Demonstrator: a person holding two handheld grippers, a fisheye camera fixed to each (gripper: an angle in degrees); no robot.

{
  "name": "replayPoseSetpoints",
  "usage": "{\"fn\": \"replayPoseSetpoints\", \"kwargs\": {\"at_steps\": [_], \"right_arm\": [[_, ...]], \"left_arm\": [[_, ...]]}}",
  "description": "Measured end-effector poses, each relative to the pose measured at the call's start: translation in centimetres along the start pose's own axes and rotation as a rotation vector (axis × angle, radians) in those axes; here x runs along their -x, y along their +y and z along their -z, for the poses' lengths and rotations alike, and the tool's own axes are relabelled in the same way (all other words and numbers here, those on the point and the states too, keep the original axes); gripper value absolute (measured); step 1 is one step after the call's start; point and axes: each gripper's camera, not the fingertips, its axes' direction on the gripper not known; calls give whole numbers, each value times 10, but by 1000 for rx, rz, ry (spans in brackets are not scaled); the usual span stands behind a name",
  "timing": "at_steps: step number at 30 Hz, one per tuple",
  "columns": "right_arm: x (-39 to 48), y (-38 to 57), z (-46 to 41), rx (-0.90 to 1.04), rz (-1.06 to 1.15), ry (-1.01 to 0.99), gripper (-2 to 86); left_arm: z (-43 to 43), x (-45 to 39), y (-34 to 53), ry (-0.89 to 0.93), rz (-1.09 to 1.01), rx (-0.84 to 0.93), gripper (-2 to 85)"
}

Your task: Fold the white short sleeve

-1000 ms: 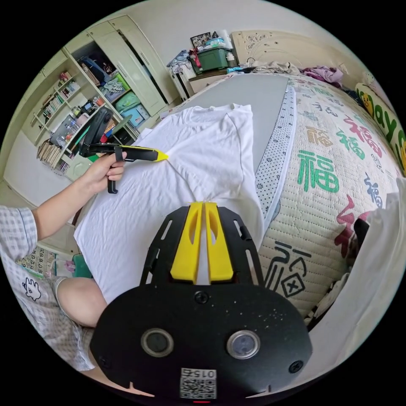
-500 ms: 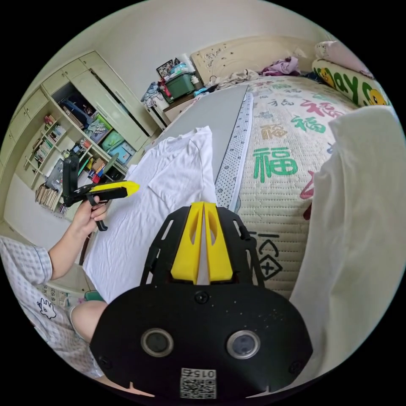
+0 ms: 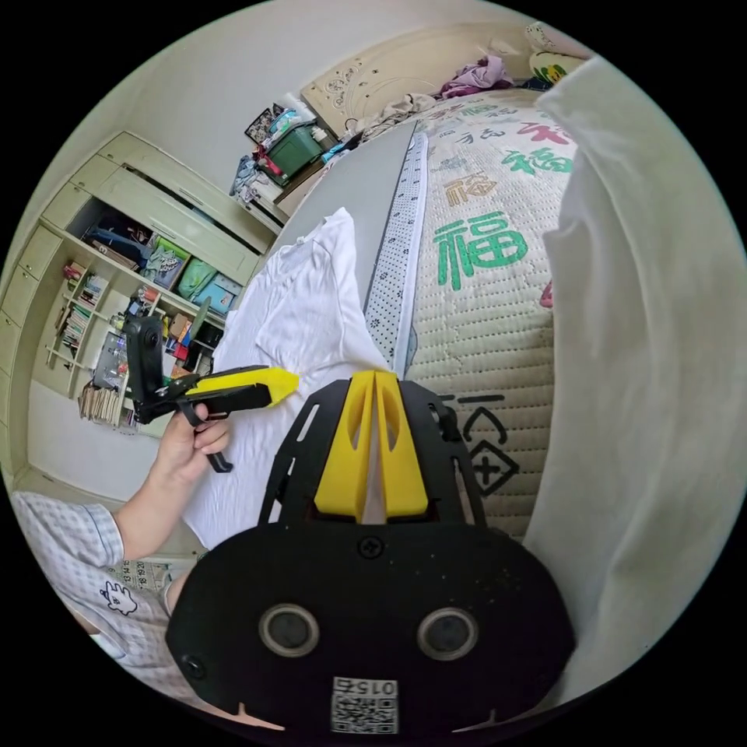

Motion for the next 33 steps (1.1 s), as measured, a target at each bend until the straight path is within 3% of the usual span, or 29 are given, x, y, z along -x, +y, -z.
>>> {"fn": "replayPoseSetpoints", "kwargs": {"at_steps": [6, 11, 18, 24, 29, 33], "right_arm": [[18, 9, 29, -15, 3, 82, -5], [57, 47, 67, -58, 10, 173, -5], [141, 138, 105, -55, 4, 153, -5], [218, 214, 148, -61, 35, -58, -4], [313, 245, 285, -435, 77, -397, -4], [391, 249, 349, -454, 38, -311, -3]], "left_arm": [[1, 28, 93, 56, 134, -44, 43], [19, 44, 227, 29, 285, -67, 32], [32, 52, 397, -16, 445, -138, 10], [33, 28, 489, 49, 347, -325, 4], [37, 4, 558, -8, 295, -514, -8], [30, -7, 609, 32, 336, -621, -9]]}}
